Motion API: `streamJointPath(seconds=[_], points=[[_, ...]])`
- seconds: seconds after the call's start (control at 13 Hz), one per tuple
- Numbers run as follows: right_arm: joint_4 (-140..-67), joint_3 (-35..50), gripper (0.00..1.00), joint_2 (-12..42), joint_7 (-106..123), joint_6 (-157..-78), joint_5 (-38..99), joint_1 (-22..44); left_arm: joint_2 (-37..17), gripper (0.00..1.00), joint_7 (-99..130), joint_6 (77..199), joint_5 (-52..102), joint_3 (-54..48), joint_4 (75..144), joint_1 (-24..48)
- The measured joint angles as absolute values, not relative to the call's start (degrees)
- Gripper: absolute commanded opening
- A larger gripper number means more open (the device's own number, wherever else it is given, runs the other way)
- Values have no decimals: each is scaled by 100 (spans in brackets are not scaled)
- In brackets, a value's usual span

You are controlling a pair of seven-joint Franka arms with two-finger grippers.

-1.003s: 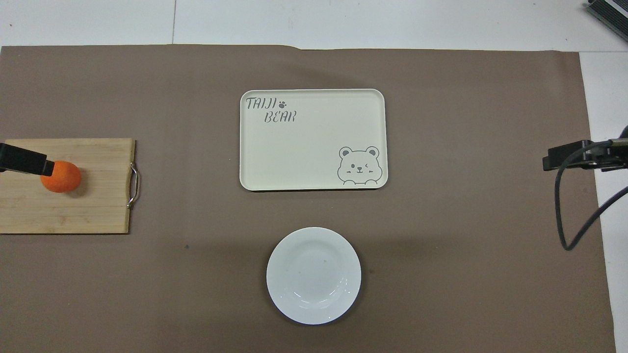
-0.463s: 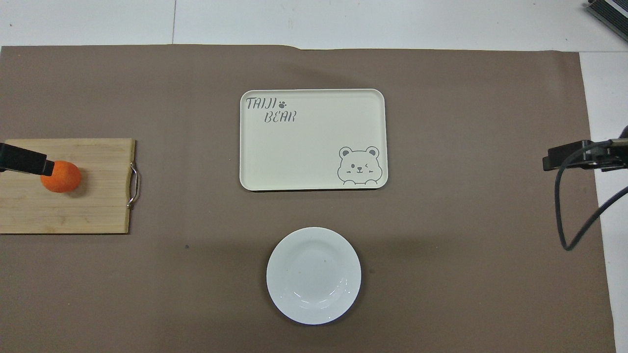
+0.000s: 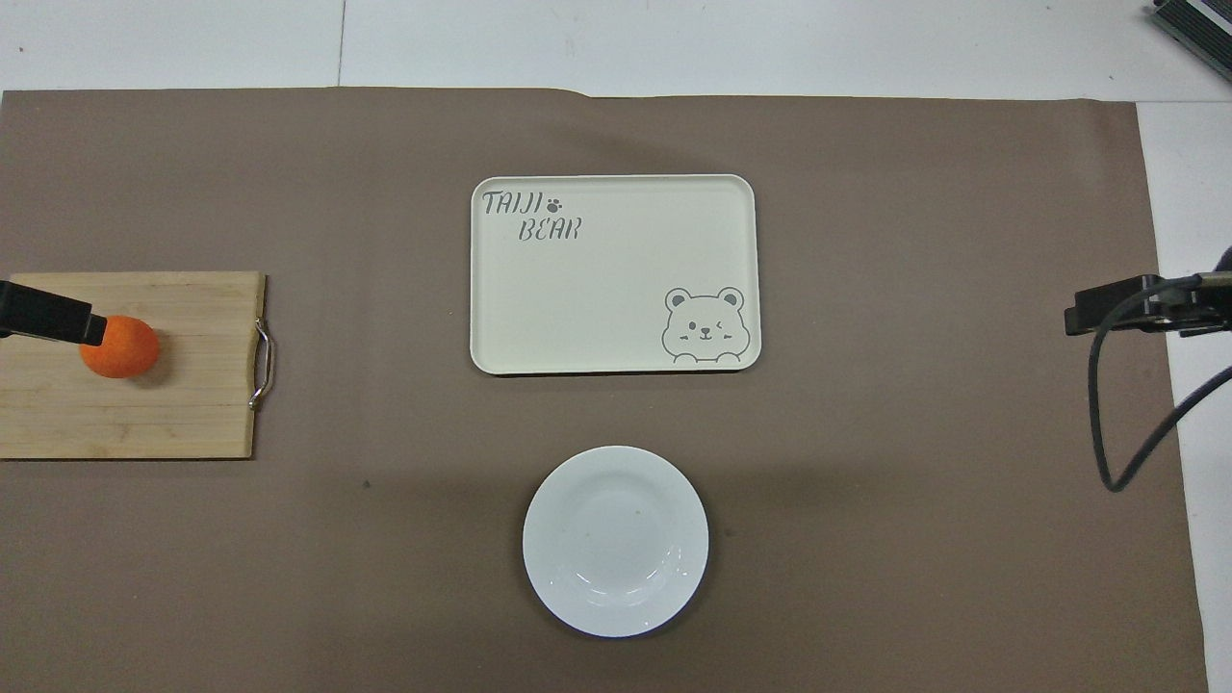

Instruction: Place orange and plate with both arms

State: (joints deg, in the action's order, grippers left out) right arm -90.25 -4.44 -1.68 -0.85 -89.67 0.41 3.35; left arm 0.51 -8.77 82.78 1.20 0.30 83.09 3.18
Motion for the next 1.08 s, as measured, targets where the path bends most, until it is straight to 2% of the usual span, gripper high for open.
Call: streamJointPath(seconds=[1.08], points=[[-9025,-444,100,-168,-85,-8967,41,335,51,100,-877,8286,120,45,8309,246]])
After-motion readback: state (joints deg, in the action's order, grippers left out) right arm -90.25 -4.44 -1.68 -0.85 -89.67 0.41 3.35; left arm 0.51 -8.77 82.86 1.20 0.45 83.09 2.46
